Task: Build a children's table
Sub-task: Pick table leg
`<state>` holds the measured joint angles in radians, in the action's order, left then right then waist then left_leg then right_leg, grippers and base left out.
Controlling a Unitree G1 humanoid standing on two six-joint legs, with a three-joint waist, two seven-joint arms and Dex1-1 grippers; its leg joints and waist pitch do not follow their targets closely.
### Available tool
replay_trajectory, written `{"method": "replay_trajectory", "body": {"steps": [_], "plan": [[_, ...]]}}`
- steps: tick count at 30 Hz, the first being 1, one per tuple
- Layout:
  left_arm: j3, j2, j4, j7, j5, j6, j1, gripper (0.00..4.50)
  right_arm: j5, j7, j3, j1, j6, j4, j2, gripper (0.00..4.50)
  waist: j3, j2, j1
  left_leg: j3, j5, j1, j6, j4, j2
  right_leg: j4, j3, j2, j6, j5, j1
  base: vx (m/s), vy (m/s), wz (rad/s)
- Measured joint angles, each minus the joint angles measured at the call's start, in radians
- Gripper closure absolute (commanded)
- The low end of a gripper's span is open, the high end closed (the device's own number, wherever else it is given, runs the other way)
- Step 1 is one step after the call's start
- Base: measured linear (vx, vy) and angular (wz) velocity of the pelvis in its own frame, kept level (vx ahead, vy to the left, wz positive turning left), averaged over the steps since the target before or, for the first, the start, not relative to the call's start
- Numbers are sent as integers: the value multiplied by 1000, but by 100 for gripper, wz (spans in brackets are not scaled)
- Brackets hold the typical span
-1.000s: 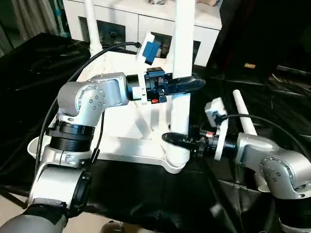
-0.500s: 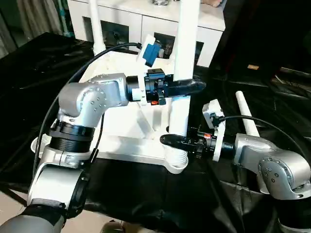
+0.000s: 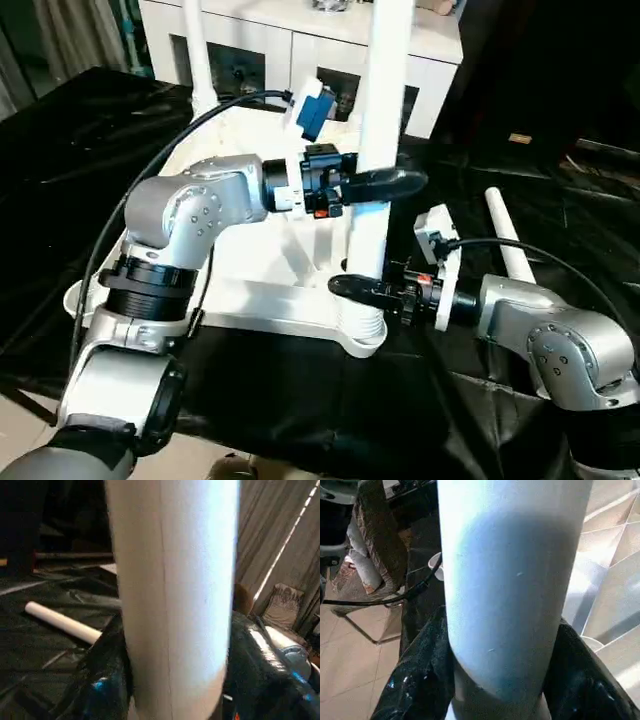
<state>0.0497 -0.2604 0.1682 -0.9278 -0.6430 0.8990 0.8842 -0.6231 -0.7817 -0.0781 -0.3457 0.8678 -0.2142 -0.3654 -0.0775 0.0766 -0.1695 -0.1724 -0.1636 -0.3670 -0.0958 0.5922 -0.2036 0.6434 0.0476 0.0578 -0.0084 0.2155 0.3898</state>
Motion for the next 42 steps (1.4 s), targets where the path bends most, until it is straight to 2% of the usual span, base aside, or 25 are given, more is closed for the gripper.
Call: {"method": "replay_trajectory", "body": {"steps": [2,5,6,13,17,19,22,23,26,32,37,39,42], "plan": [[-12,10,4,14,-3,4,0,238,1,5,0,-2,-5,1,0,261,0,0,-1,0,0,0,0,0,0,0,0,0,0,0,0,0,0,0],[-16,17,17,21,-10,3,7,246,4,11,1,-3,-10,1,-1,261,0,0,-1,0,0,0,0,1,0,0,0,0,0,0,0,0,0,0],[-16,18,28,23,-10,1,15,263,5,13,4,-5,-11,1,-1,261,0,0,-1,0,0,0,0,1,0,1,0,0,0,0,0,0,0,0],[-22,15,35,21,-9,-5,41,269,6,20,13,-23,-22,-1,-1,261,0,0,-1,0,0,0,0,1,0,1,0,0,0,0,0,0,0,0],[-22,1,34,-4,-9,-17,58,269,43,19,0,-29,-90,-1,-5,261,0,0,-1,0,0,0,0,1,0,1,0,0,0,0,0,0,0,0],[-22,-5,33,-14,-9,-26,66,269,48,19,-1,-40,-97,-1,-5,192,0,0,0,0,0,0,0,1,0,2,0,0,0,0,0,0,0,0],[-18,-9,33,-28,-9,-31,67,269,48,13,-2,-46,-95,0,-10,187,0,0,-2,0,0,0,0,2,0,1,0,0,0,0,0,0,0,0],[-13,-10,32,-30,-9,-31,67,270,48,13,-2,-51,-95,1,-13,167,0,0,-2,0,0,0,0,2,0,1,0,0,0,0,0,0,0,0],[3,-15,29,-49,-7,-37,67,270,47,8,-7,-65,-94,1,-28,156,0,0,-1,0,0,0,0,2,0,2,0,0,0,0,0,0,0,0],[28,-29,23,-84,1,-50,67,270,36,-29,-7,-82,-82,12,-45,156,0,0,-1,0,0,0,0,2,0,2,0,0,0,0,0,0,0,0],[45,-42,22,-111,8,-52,67,270,3,-47,-8,-88,-40,35,-49,156,0,0,-1,0,0,0,0,2,0,2,0,0,0,0,0,0,0,0],[48,-44,22,-116,10,-53,67,270,-4,-51,-7,-88,-32,41,-49,185,0,0,-1,0,0,0,0,2,0,2,0,0,0,0,0,0,0,0],[53,-45,23,-116,12,-56,67,270,-13,-63,-8,-88,-22,46,-48,204,0,0,-1,0,0,0,0,2,0,2,0,0,0,0,0,0,0,0]]}}
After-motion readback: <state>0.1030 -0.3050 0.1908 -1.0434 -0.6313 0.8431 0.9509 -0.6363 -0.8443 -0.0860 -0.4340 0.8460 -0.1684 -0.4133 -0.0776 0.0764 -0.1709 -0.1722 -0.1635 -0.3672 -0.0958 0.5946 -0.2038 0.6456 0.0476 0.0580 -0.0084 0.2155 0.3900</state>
